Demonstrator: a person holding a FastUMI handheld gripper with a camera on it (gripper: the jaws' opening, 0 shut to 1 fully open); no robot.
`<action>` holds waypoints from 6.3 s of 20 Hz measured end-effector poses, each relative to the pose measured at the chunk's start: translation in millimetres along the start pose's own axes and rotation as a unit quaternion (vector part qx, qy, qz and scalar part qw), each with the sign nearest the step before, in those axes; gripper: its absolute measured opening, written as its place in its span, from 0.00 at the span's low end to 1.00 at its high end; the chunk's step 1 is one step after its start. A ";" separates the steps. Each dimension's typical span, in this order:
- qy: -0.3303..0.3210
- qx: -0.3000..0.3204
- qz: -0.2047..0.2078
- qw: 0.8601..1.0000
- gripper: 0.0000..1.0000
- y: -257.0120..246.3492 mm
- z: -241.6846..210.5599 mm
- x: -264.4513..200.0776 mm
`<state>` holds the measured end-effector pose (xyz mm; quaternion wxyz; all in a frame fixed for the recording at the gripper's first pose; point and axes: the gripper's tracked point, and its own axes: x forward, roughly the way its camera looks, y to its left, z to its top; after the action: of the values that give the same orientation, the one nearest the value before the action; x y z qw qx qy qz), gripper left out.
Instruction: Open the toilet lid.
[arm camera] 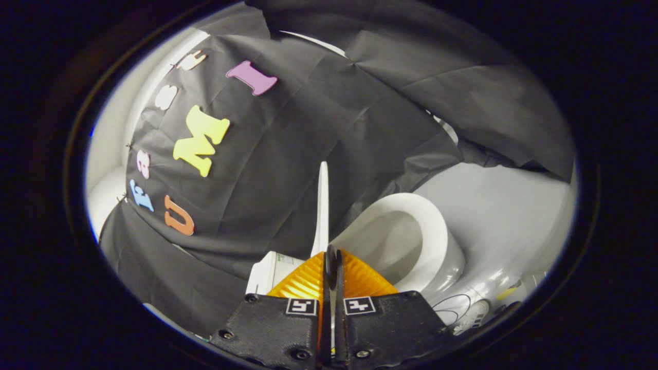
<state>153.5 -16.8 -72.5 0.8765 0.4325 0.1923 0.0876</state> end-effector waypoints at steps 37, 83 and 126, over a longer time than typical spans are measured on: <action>-0.043 -0.203 -0.013 0.978 0.07 168.1 -42.8 -7.6; -0.038 -0.459 0.014 0.888 0.08 346.3 -214.3 49.9; -0.222 -0.434 -0.071 0.870 1.00 52.4 -33.2 -111.1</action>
<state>39.3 3.7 -20.3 0.9994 0.0019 -0.0347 0.0015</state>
